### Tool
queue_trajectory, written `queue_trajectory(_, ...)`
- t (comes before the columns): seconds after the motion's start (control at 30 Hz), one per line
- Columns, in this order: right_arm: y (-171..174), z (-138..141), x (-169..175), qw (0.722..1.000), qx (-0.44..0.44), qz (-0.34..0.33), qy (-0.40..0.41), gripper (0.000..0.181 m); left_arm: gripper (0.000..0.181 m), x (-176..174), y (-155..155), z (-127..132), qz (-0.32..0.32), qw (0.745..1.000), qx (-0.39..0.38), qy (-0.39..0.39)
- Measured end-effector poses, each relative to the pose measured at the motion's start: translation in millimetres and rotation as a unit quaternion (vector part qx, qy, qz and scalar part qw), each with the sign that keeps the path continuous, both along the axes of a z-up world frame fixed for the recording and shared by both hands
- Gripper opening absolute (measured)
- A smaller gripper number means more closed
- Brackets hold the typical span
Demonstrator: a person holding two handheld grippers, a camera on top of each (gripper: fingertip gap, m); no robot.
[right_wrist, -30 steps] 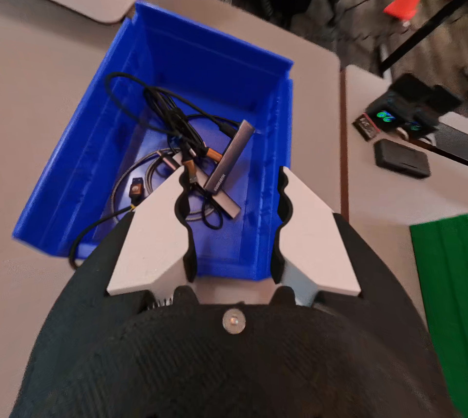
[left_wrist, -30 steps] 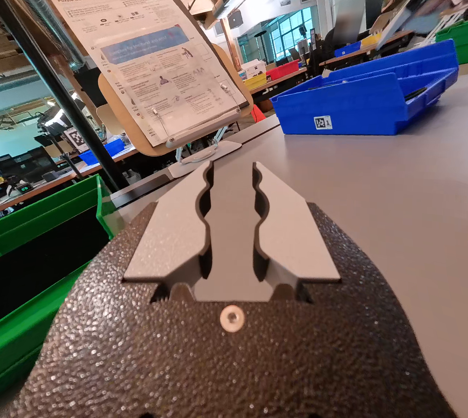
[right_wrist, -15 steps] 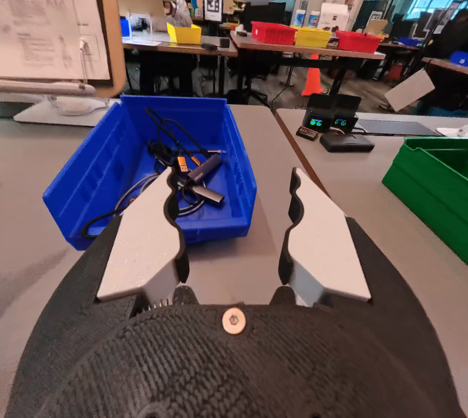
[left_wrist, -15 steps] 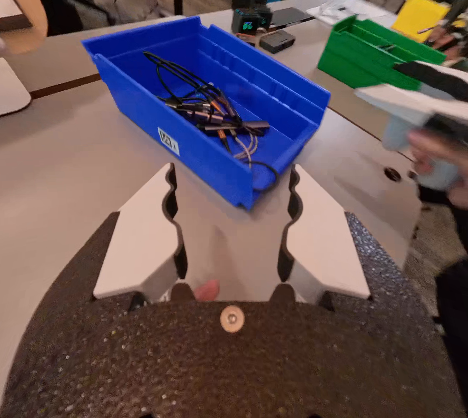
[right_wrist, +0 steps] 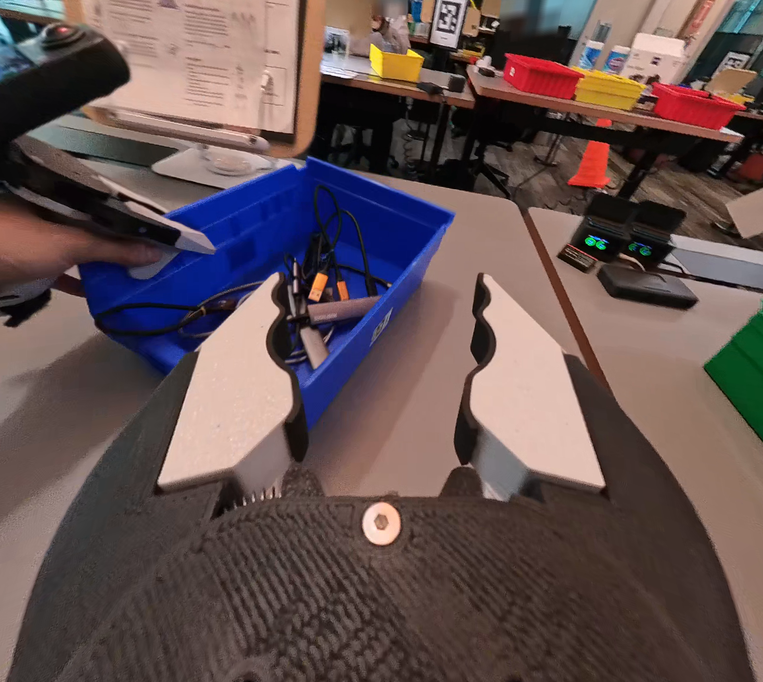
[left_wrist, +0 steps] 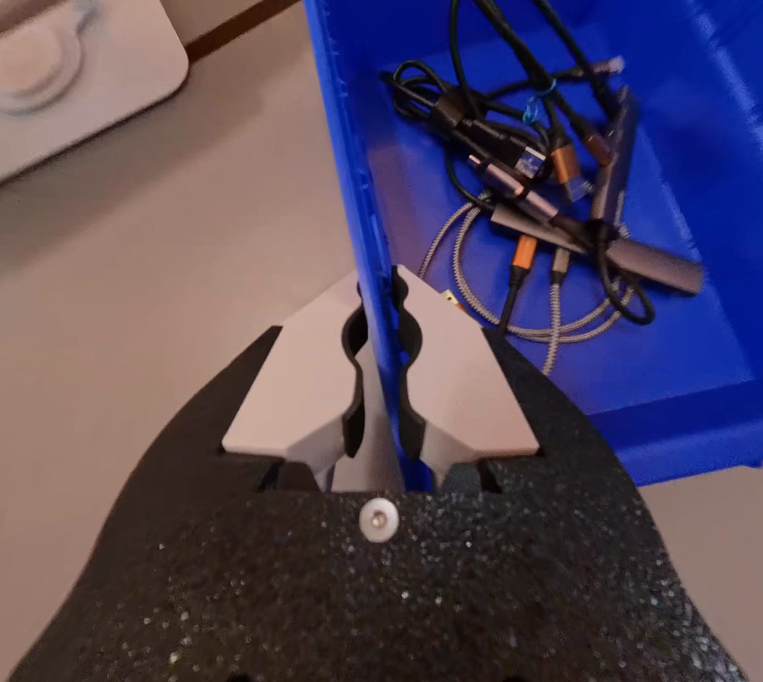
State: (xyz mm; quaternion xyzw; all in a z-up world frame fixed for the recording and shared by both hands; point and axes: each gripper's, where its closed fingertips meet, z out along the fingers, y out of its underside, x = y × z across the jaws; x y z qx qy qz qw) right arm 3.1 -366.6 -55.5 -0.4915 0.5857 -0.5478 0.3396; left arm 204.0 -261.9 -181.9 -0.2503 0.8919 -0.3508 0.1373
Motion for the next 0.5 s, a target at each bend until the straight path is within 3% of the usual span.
queue_trajectory(0.1, 34, 14, 12, 0.999, 0.0, 0.05, -0.022, 0.086, 0.004, 0, 55, -1, -0.03, 0.999, -0.033, 0.006)
queue_trajectory(0.27, 113, 16, 44, 0.99, 0.035, 0.137, -0.027, 0.087, 0.004, -16, 189, 1, -0.016, 0.999, -0.048, -0.004)
queue_trajectory(0.4, 217, 3, 78, 0.964, 0.062, 0.257, 0.009, 0.097, 0.005, -36, 277, 4, 0.032, 0.998, -0.057, -0.018)
queue_trajectory(0.5, 284, 16, 114, 0.944, 0.064, 0.324, 0.017, 0.104, 0.008, -46, 318, 6, 0.043, 0.997, -0.057, -0.037)
